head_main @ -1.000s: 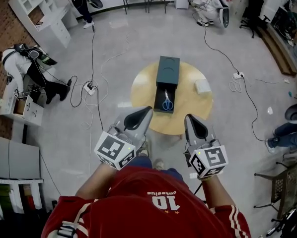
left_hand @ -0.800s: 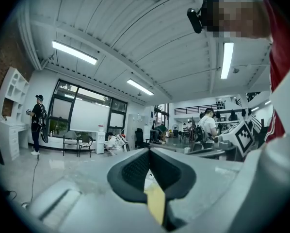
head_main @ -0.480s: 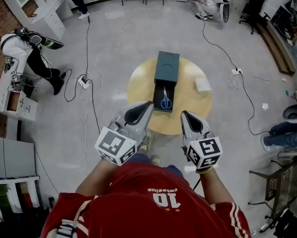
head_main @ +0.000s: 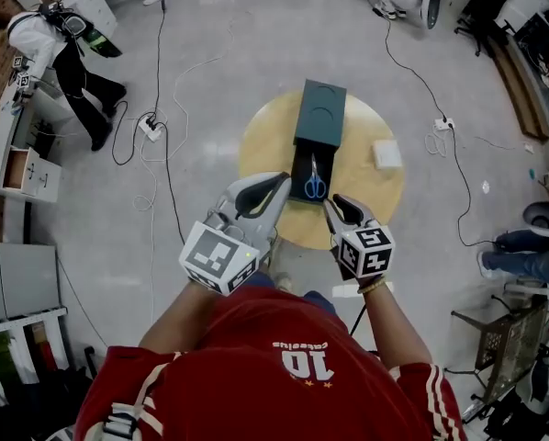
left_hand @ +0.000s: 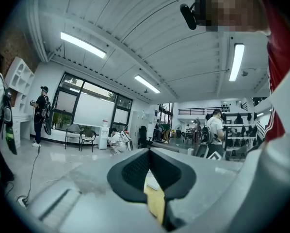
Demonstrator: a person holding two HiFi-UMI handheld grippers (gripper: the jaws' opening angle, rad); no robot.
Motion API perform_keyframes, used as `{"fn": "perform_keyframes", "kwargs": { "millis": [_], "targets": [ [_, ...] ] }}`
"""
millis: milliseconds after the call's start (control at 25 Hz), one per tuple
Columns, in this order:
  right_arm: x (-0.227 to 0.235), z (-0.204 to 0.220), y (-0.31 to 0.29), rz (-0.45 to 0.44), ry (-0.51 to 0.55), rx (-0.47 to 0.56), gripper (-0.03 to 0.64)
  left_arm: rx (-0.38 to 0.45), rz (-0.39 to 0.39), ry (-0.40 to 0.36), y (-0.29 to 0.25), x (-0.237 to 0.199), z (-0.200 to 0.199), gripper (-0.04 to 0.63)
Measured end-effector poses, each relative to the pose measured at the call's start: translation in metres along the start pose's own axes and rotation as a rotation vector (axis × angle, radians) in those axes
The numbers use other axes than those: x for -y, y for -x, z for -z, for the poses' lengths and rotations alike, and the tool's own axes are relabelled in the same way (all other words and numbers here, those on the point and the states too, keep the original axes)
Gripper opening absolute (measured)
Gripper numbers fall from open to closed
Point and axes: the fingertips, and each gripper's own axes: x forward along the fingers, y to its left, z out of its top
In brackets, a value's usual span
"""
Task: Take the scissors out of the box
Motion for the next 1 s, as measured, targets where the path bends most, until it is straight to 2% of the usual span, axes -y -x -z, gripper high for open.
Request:
{"fn": "perform_keyframes", "kwargs": {
  "millis": [200,640,800,1000],
  "targets": [
    [0.027,0.043,-0.064,0.026,-0.043,-0.162,0.104,-0.015,0.002,0.032,-0.015,-0.034,0.01,0.002],
    [0.066,0.116,-0.149,0.143,0.024,-0.484,0.115,-0.067,-0.027,0.08,-0.029,-0.084,0.035,0.002],
    [0.077,0.129,-0.161,0.203,0.051,-0.562,0.117,-0.078,-0.027,0.095,-0.033,-0.094,0.04,0.002],
    [0.079,0.132,-0.178,0.221,0.062,-0.595,0.121,-0.085,-0.026,0.108,-0.035,-0.102,0.045,0.002]
  ]
}}
